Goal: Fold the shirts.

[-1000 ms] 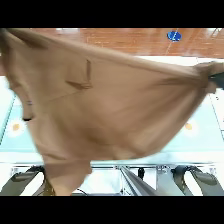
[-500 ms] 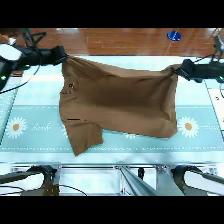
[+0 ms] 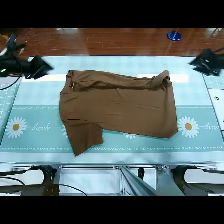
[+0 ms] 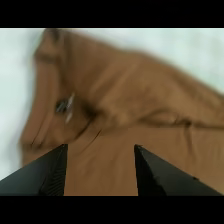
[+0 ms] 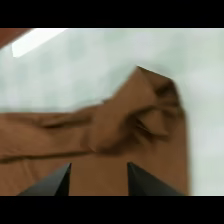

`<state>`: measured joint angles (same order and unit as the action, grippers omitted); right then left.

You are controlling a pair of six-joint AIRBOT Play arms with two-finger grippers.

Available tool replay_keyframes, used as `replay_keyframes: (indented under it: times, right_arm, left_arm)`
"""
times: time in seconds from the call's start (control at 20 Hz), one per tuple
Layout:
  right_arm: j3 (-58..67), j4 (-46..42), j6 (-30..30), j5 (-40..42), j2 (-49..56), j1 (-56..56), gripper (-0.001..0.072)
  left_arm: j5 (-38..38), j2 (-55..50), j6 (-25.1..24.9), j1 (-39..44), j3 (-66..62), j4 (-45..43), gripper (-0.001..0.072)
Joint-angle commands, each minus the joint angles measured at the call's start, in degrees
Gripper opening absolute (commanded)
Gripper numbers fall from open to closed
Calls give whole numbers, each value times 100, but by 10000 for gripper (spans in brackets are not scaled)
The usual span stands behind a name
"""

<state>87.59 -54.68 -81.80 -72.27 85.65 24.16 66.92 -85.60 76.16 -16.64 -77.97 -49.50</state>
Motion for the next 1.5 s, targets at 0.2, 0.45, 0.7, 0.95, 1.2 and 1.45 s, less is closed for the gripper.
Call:
replay_keyframes:
  times: [0.2,0.45,0.7,0.95,1.2,1.45]
  right_arm:
    - [-3958,-811,127,636,-2868,1141,415]
    - [-5613,240,391,767,-3652,1252,413]
    - [-5635,214,385,726,-3652,1257,412]
    - [-5635,-669,-24,876,-3652,1257,412]
    - [-5993,-1228,-168,31,-3652,1252,412]
    - [-6271,-638,66,90,-3342,1202,412]
  left_arm:
    - [726,1123,-603,-1370,3217,-221,510]
    - [-33,1123,-970,-1246,4127,549,509]
    - [-96,734,-1078,-485,4129,564,507]
    - [-315,461,-1099,72,4037,568,20]
    - [-332,461,-1099,61,3840,592,15]
    - [-372,461,-1099,61,3840,592,15]
